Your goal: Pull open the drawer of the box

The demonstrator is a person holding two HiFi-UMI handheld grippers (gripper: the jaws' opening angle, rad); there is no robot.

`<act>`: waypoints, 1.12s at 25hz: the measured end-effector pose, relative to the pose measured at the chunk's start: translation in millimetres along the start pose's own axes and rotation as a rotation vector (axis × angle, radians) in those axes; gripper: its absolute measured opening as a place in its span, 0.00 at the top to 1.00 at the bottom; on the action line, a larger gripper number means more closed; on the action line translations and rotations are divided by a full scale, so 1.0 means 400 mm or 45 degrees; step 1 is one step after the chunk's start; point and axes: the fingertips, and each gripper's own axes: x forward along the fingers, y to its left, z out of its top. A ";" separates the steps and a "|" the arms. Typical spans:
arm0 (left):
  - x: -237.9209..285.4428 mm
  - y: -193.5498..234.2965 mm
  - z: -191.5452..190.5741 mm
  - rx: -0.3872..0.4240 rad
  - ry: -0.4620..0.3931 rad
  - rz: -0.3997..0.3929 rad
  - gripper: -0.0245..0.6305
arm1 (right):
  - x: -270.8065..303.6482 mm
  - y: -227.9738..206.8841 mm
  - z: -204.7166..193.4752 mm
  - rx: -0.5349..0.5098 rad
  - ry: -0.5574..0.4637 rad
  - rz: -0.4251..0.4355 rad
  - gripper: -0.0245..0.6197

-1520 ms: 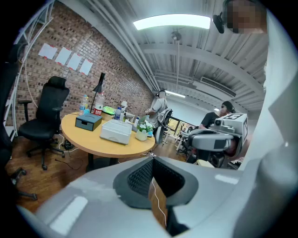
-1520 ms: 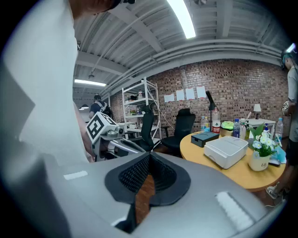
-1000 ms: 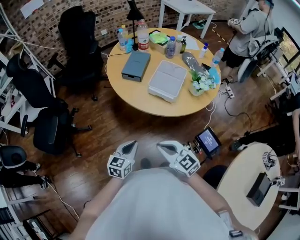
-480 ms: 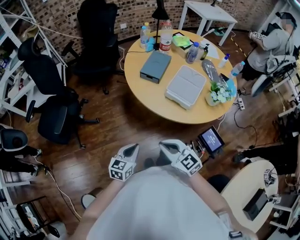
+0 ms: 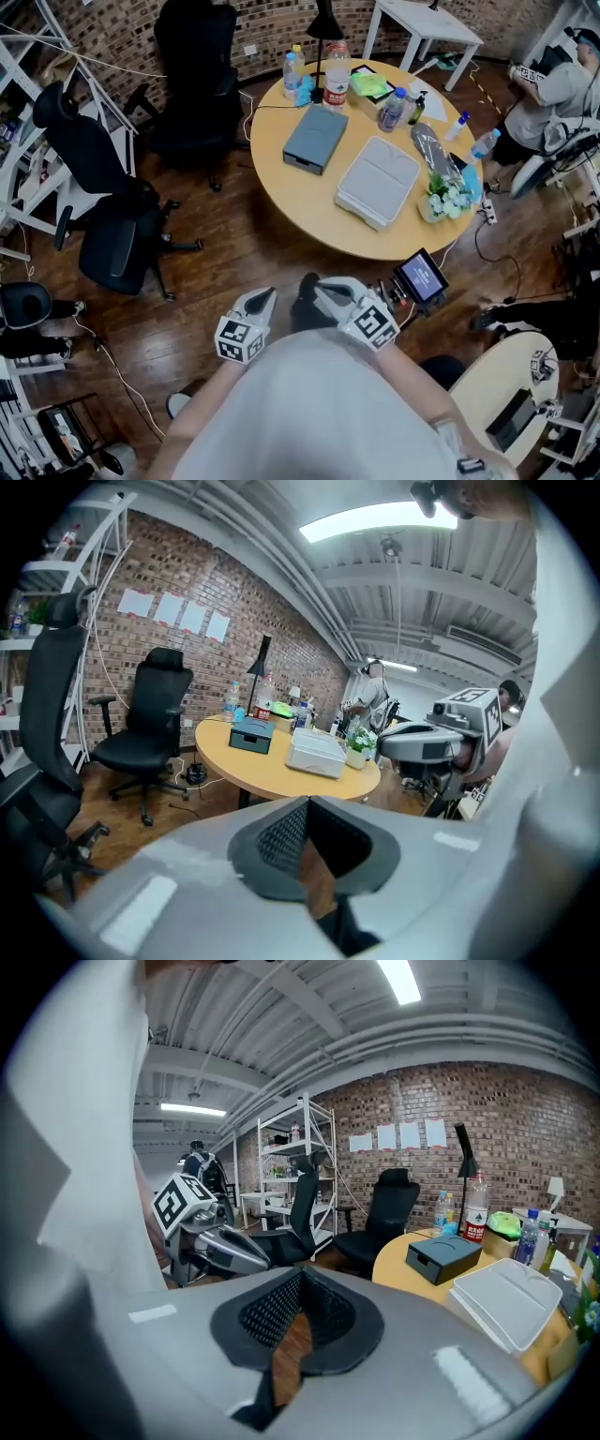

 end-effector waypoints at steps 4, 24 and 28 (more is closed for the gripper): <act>0.047 0.037 0.040 0.030 0.019 -0.010 0.95 | 0.035 -0.058 0.012 0.009 0.012 0.009 0.96; 0.394 0.150 0.270 0.217 0.130 -0.238 0.95 | 0.144 -0.408 0.092 0.097 -0.071 -0.111 0.96; 0.440 0.184 0.273 0.197 0.182 -0.242 0.95 | 0.170 -0.466 0.107 0.117 -0.089 -0.111 0.96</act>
